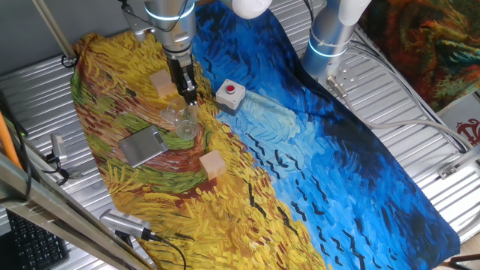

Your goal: Pick up the cup

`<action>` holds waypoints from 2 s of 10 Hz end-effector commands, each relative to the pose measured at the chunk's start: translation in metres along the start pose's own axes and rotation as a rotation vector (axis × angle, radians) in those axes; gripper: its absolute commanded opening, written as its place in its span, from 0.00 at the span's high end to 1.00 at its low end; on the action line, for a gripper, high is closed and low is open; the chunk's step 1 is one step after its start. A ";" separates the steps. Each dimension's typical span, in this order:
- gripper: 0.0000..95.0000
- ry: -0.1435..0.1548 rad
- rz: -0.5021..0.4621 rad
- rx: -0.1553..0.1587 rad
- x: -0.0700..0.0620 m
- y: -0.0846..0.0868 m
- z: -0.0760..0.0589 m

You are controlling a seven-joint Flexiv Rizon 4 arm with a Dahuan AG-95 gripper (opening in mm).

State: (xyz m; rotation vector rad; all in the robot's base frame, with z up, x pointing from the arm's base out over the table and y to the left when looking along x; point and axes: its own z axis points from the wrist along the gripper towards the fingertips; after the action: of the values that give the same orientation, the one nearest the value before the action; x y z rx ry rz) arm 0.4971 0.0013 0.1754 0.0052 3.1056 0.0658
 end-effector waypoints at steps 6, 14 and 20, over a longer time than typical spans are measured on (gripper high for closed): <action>1.00 -0.024 0.012 0.059 -0.002 0.000 0.001; 0.60 -0.023 -0.016 0.051 -0.001 0.001 -0.001; 0.00 -0.016 -0.068 0.041 -0.001 0.001 -0.001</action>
State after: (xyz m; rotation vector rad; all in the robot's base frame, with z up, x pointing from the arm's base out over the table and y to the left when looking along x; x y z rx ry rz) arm 0.4982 0.0023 0.1766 -0.0977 3.0873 -0.0008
